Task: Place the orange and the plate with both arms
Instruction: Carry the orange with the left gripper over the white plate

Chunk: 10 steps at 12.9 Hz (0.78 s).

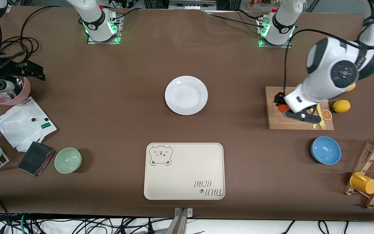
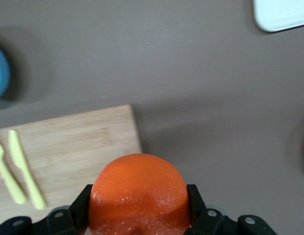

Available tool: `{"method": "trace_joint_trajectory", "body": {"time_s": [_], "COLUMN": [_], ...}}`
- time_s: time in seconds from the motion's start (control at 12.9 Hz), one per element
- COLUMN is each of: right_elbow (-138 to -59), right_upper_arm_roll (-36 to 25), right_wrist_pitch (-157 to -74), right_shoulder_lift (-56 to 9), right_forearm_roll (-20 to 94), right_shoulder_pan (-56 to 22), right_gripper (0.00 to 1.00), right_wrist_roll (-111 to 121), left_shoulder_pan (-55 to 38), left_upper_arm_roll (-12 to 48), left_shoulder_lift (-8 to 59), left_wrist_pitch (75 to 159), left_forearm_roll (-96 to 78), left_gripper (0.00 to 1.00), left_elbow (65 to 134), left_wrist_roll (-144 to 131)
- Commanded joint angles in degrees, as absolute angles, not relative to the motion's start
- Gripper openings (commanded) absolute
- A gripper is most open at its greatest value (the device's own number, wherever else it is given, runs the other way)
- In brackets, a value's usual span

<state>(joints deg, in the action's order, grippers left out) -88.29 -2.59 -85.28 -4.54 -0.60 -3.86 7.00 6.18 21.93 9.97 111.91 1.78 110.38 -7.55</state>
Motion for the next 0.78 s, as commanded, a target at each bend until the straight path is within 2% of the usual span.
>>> {"method": "trace_joint_trajectory", "body": {"time_s": [0.0, 0.31, 0.7], "right_elbow": [-88.24, -88.24, -88.24], "right_upper_arm_roll": [-2.64, -2.64, -2.55], "right_wrist_pitch": [-85.34, -85.34, -85.34], "right_shoulder_lift": [-4.31, -4.39, -4.39], "right_forearm_roll": [-0.53, -0.53, -0.53], "right_shoulder_pan": [-3.87, -3.87, -3.96], "right_gripper": [1.0, 1.0, 1.0], "right_wrist_roll": [7.12, 7.12, 7.03], "left_shoulder_pan": [6.07, 5.8, -5.69], "left_upper_arm_roll": [27.84, 38.3, 38.68], "left_shoulder_lift": [10.9, 13.79, 20.2], "left_wrist_pitch": [111.0, 116.78, 124.53], "left_forearm_roll": [-2.44, -2.9, -1.67], "left_gripper": [0.17, 0.17, 0.17], "left_elbow": [108.72, 108.63, 108.02], "left_wrist_roll": [-17.99, -36.08, -53.76]}}
